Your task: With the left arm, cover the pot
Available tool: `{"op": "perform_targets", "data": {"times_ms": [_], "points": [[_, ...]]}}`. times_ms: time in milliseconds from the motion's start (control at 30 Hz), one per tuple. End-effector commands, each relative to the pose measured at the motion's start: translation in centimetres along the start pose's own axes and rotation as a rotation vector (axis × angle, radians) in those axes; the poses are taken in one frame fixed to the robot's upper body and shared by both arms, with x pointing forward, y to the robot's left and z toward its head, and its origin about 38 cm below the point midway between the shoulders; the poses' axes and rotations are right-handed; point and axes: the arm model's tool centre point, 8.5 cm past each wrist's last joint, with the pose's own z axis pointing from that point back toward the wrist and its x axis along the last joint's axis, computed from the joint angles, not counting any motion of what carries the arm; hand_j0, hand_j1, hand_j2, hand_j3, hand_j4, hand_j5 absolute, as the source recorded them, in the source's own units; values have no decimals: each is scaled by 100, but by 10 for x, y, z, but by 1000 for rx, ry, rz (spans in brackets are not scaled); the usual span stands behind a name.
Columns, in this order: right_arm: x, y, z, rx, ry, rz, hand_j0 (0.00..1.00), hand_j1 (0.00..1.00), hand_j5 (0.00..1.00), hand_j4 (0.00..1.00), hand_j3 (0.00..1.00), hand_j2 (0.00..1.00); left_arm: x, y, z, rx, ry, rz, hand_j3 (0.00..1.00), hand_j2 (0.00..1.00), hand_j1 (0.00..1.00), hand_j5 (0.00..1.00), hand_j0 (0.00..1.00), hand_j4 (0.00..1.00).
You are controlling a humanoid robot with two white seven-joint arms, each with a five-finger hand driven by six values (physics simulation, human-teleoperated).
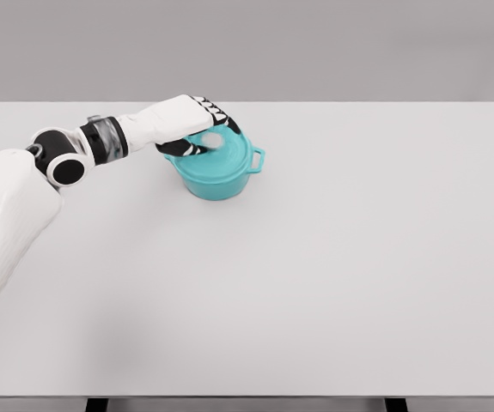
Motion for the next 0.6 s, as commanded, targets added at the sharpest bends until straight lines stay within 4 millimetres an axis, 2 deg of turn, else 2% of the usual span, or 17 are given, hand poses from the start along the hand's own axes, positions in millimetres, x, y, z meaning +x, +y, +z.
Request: {"op": "perform_targets", "data": {"times_ms": [0, 567], "points": [[0, 0, 0, 0, 0, 0, 100, 100, 100, 100, 100, 100, 0, 1, 0, 5, 0, 5, 79, 79, 79, 79, 79, 79], [0, 0, 0, 0, 0, 0, 100, 100, 100, 100, 100, 100, 0, 4, 0, 10, 0, 0, 80, 80, 80, 80, 80, 80]]}}
